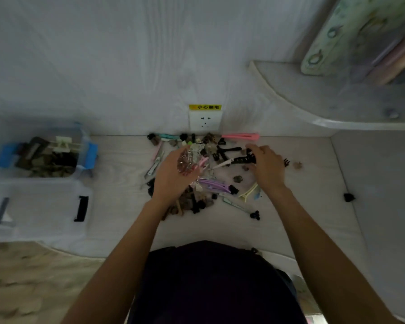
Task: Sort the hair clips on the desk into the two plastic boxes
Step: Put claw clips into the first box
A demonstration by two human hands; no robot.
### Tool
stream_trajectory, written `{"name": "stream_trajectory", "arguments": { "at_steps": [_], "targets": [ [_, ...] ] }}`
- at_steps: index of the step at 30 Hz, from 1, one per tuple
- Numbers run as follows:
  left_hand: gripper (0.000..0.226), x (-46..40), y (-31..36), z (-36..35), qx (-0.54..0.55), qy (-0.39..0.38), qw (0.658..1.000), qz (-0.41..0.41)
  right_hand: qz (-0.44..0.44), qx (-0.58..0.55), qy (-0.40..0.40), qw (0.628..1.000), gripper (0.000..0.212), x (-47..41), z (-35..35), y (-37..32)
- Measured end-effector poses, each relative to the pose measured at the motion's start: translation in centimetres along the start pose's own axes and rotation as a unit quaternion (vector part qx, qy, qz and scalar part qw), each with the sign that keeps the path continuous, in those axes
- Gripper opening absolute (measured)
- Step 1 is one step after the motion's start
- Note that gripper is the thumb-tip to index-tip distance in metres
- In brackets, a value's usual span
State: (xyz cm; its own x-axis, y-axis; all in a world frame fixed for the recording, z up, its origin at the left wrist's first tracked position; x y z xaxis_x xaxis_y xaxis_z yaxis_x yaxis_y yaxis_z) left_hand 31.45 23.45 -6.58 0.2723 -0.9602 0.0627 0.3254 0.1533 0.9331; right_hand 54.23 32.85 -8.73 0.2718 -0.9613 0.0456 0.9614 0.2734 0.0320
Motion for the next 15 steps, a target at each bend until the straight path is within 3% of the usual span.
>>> {"name": "stream_trajectory", "arguments": {
  "at_steps": [7, 9, 11, 15],
  "targets": [
    [0.057, 0.5, 0.0, 9.2, -0.026, 0.059, 0.998, 0.007, -0.065, 0.059, 0.031, 0.996, 0.047, 1.0, 4.7, -4.4],
    [0.055, 0.4, 0.3, 11.6, -0.029, 0.068, 0.997, -0.007, -0.082, -0.026, 0.069, 0.994, 0.048, 1.2, 5.7, -5.5],
    [0.054, 0.5, 0.6, 14.7, -0.046, 0.080, 0.995, -0.029, -0.078, -0.183, 0.079, 0.977, 0.047, 1.1, 5.8, -7.9],
    [0.057, 0.7, 0.3, 22.5, -0.099, 0.127, 0.985, -0.058, -0.073, -0.412, -0.047, 0.907, 0.039, 0.3, 4.6, -16.4]
  ]
}}
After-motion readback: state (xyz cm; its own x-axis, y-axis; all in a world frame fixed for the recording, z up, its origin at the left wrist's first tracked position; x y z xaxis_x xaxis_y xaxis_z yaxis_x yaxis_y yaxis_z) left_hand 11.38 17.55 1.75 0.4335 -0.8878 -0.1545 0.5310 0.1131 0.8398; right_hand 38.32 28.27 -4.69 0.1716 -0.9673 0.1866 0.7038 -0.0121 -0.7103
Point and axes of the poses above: each hand's wrist, its own x-axis away from the middle knuckle, its own z-axis out of the back of the hand, y = z × x, the point moved 10 cm from there along -x, towards the middle knuckle, and after that the axes turned 15 degrees about x, right-handed, at the moved point
